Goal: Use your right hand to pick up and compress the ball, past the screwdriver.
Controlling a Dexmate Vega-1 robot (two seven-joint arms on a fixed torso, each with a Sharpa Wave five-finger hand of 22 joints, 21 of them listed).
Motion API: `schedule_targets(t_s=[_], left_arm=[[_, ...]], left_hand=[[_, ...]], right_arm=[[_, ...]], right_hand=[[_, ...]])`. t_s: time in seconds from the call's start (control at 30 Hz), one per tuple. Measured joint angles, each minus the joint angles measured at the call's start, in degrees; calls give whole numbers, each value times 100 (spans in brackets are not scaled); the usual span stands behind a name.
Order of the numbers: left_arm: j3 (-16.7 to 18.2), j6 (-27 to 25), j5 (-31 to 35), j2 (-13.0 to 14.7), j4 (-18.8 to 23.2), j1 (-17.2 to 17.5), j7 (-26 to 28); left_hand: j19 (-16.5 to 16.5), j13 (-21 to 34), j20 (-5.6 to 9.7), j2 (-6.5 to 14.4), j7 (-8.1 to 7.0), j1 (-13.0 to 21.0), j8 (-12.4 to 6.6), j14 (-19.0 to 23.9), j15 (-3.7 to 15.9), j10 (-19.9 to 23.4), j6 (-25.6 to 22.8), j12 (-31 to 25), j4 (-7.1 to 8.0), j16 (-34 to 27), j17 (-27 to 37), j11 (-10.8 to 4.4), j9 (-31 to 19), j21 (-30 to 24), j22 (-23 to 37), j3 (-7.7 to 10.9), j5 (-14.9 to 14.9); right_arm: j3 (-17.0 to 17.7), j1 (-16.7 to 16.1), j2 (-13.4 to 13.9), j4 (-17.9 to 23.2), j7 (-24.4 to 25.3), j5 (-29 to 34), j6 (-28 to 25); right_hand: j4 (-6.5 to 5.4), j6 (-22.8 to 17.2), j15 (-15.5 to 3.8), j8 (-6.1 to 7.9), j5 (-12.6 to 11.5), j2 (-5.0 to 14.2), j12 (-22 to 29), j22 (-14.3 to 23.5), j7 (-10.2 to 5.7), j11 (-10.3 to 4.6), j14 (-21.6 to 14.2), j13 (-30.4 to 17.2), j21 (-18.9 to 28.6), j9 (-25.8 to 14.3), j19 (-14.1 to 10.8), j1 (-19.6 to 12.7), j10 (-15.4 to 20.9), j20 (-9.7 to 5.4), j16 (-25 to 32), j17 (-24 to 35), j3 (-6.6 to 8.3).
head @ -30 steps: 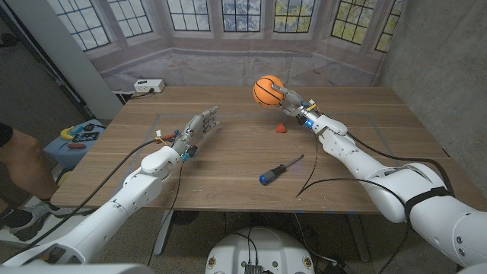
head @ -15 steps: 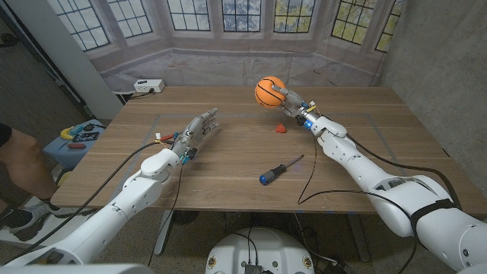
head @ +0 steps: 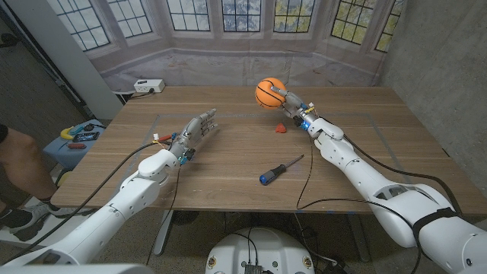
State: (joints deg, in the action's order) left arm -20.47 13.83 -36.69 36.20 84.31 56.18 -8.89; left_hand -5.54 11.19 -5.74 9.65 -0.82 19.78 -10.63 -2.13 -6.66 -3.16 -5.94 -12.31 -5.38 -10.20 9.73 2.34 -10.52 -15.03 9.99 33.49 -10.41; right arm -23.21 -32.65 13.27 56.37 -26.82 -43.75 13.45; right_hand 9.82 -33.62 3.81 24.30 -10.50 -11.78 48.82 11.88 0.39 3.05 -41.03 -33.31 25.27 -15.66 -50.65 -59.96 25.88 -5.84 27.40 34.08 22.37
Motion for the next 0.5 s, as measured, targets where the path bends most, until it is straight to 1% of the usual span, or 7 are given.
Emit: schedule_targets(t_s=[0.17, 0.2, 0.27, 0.33, 0.37, 0.43, 0.5], left_arm=[[0, 14, -25, 0, 0, 0, -76], [27, 15, -27, 37, -62, -8, -82], [27, 26, -46, 37, -62, -8, -110], [49, 37, -51, 58, -96, -16, -131], [49, 39, -52, 58, -96, -16, -133], [63, 47, -61, 69, -108, -16, -145], [72, 56, -73, 75, -110, -16, -151]], left_hand=[[0, 0, 0, 0, 33, 0, 0, 0, 0, 32, -33, 0, -17, 0, 0, 32, 0, 0, 0, 17, 0], [0, 0, 0, 0, 41, 0, -15, 13, 14, 32, -41, 0, -17, 0, 0, 32, 0, 0, 0, 17, 0], [0, 0, 0, 0, 41, 0, -44, 31, 32, 54, -41, -22, -17, 0, 0, 10, 0, 0, 0, 17, 0], [-3, 0, 4, 0, 41, 0, -44, 31, 32, 63, -41, -22, -17, 0, 0, 1, 0, 0, 0, 17, 0], [-22, 0, 22, 0, 37, 0, -44, 31, 32, 63, -44, -22, -16, 0, 0, 1, 0, 0, 0, 17, 0], [-31, 0, 31, 0, 10, 0, -44, 31, 32, 62, -72, -22, -17, 0, 0, 1, 0, 0, 0, 17, 0], [-31, 0, 31, 0, 41, 0, -44, 31, 32, 62, -102, -22, -16, 0, 0, 1, 0, 0, 0, 17, 0]], right_arm=[[-7, -92, -22, 156, 0, 0, 0], [-8, -98, -23, 164, 402, 13, -21], [-12, -129, -40, 214, 402, 13, -21], [-16, -148, -57, 247, 601, 16, -41], [-16, -152, -60, 252, 601, 16, -41], [-20, -170, -77, 286, 726, 16, -61], [-22, -179, -94, 305, 783, 16, -73]], right_hand=[[7, -146, 18, 72, -36, -95, 85, 6, 21, -9, -184, 13, 154, 25, -51, -95, 116, -9, 33, 0, 7], [8, -193, 35, 89, -36, -123, 86, 20, 13, 5, -210, 14, 181, 27, -74, -123, 131, 11, 44, 1, 7], [8, -298, 28, 122, -36, -167, 87, 30, 14, 6, -323, 46, 245, 33, -134, -167, 200, -8, 44, 0, 7], [8, -380, 59, 184, -50, -233, 87, 31, 33, -2, -411, 59, 341, 58, -143, -232, 312, 2, 44, 1, 7], [23, -463, 64, 210, -63, -265, 87, 44, 28, 8, -469, 63, 387, 62, -206, -264, 361, 1, 44, 2, -8], [23, -549, 80, 255, -75, -305, 87, 49, 40, 37, -511, 74, 468, 66, -215, -303, 432, -9, 44, 83, -9], [23, -594, 89, 309, -96, -350, 87, 54, 67, 39, -541, 92, 532, 66, -216, -348, 473, -9, 33, 97, -9]])
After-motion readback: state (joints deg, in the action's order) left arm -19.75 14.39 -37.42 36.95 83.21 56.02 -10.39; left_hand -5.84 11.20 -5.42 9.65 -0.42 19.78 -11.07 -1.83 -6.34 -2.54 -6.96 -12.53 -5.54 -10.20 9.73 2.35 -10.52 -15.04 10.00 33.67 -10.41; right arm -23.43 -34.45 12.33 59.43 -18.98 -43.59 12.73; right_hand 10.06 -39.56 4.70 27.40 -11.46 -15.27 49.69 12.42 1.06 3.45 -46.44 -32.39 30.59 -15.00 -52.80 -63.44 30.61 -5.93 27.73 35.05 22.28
